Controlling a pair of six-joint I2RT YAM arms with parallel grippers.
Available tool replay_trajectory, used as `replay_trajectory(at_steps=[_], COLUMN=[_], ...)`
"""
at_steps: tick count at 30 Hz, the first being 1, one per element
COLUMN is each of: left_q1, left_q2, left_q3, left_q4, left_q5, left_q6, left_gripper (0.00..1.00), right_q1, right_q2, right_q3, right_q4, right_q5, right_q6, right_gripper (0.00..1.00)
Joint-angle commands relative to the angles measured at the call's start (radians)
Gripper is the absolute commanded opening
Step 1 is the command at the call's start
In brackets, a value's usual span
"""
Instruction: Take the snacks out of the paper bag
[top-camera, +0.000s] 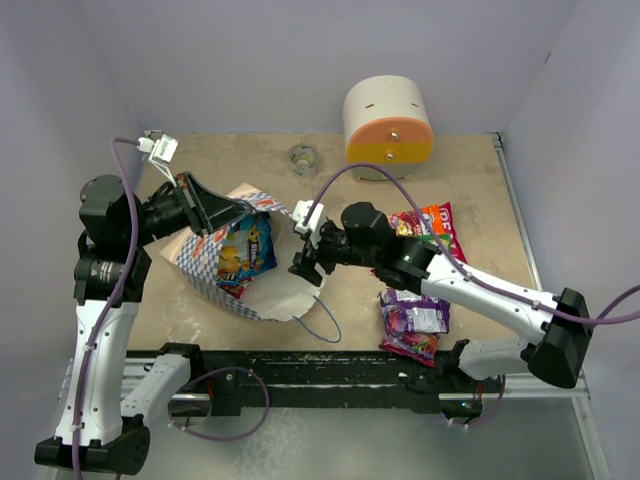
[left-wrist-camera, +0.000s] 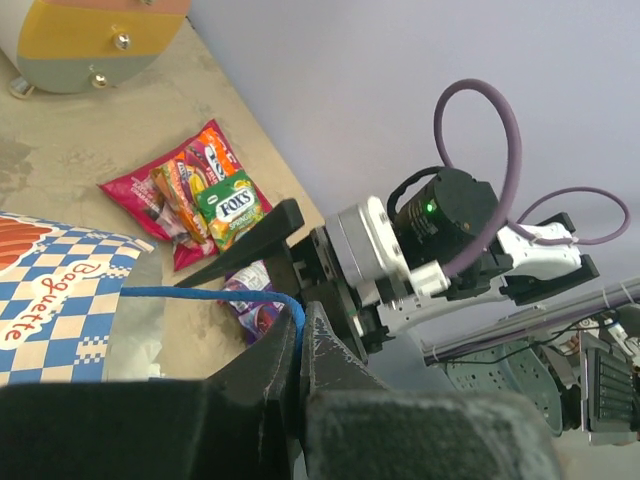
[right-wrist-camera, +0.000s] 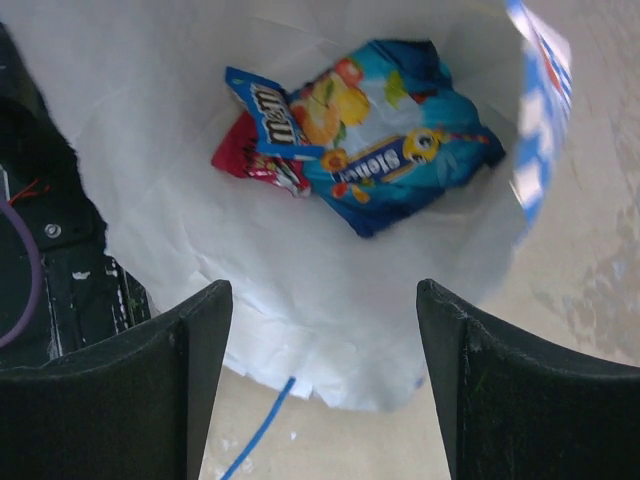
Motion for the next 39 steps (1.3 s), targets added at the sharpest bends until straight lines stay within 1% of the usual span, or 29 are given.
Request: replay_trajectory(at_steps=[1, 6, 11, 13, 16, 21, 24, 26, 29, 32, 35, 36, 39], left_q1=[-0.003, -0.002, -0.002, -0.002, -0.003, -0.002, -0.002, -0.002, -0.003, -0.002, -0.002, -0.002, -0.002], left_q2=[-0.018, -0.028, -0.035, -0.027, -0.015, -0.015, -0.014, -0.016, -0.019, -0.018, -0.018, -0.018, -0.021], left_q3=[0.036, 0.019, 0.009, 0.015, 0.032, 0.051, 0.071, 0.079, 0.086, 0.101, 0.110, 0.112, 0.123], left_q4=[0.008, -0.033, -0.055, -0.068, -0.100, -0.210, -0.284, -0.283, -0.250, -0.249, -0.258, -0.256, -0.262], left_q5=[0.038, 0.043, 0.047, 0.058, 0.061, 0.051, 0.037, 0.036, 0.040, 0.035, 0.032, 0.037, 0.042], left_q6=[-0.012, -0.007, -0.020, -0.023, -0.011, 0.027, 0.049, 0.034, 0.001, -0.001, -0.003, -0.009, -0.017], left_gripper=[0.00, 0.00, 0.00, 0.00, 0.00, 0.00, 0.00, 0.00, 0.00, 0.00, 0.00, 0.00, 0.00], right_q1=[0.076, 0.134, 0.139, 0.138, 0.139, 0.136, 0.136, 0.136, 0.135, 0.128, 0.112, 0.104, 0.092], right_q2=[0.049, 0.164, 0.289, 0.331, 0.393, 0.515, 0.579, 0.615, 0.664, 0.722, 0.797, 0.815, 0.847], right_q3=[0.025, 0.068, 0.093, 0.074, 0.040, 0.055, 0.085, 0.104, 0.142, 0.191, 0.245, 0.262, 0.270], right_q4=[0.130, 0.204, 0.290, 0.337, 0.415, 0.484, 0.467, 0.465, 0.495, 0.508, 0.512, 0.504, 0.523], right_q5=[-0.024, 0.024, 0.100, 0.147, 0.186, 0.203, 0.203, 0.205, 0.226, 0.265, 0.329, 0.332, 0.328], right_q6=[-0.148, -0.249, -0.301, -0.333, -0.442, -0.578, -0.646, -0.650, -0.593, -0.542, -0.457, -0.418, -0.374], right_gripper=[0.76, 0.72, 0.64, 0.62, 0.61, 0.61, 0.63, 0.66, 0.71, 0.72, 0.72, 0.72, 0.67])
